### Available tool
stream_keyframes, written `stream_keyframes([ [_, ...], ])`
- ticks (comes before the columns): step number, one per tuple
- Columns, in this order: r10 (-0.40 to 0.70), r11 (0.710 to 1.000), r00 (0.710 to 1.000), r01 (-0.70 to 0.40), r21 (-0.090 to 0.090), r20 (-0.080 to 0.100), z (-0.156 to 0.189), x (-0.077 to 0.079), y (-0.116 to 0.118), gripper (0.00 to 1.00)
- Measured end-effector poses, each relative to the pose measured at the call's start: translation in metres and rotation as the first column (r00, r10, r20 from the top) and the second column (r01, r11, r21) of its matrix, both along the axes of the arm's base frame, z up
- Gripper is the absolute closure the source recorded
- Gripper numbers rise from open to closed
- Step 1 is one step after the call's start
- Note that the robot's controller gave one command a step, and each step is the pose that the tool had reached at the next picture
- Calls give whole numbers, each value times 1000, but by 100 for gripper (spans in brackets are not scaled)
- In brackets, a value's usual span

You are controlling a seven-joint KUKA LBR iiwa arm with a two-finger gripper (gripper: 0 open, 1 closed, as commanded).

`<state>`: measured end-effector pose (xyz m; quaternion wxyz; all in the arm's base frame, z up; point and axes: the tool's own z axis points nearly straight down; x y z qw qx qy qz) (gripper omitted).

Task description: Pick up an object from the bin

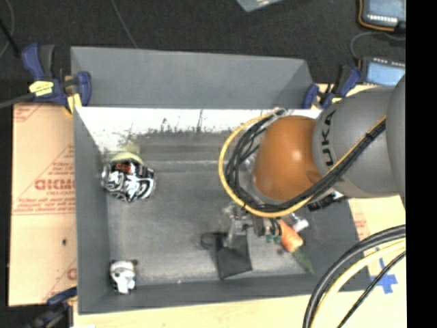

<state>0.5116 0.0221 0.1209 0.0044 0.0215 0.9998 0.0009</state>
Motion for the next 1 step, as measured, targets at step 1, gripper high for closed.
stream_keyframes([
  [1,0,1000,1000,0,0,-1,9,0,0,100],
])
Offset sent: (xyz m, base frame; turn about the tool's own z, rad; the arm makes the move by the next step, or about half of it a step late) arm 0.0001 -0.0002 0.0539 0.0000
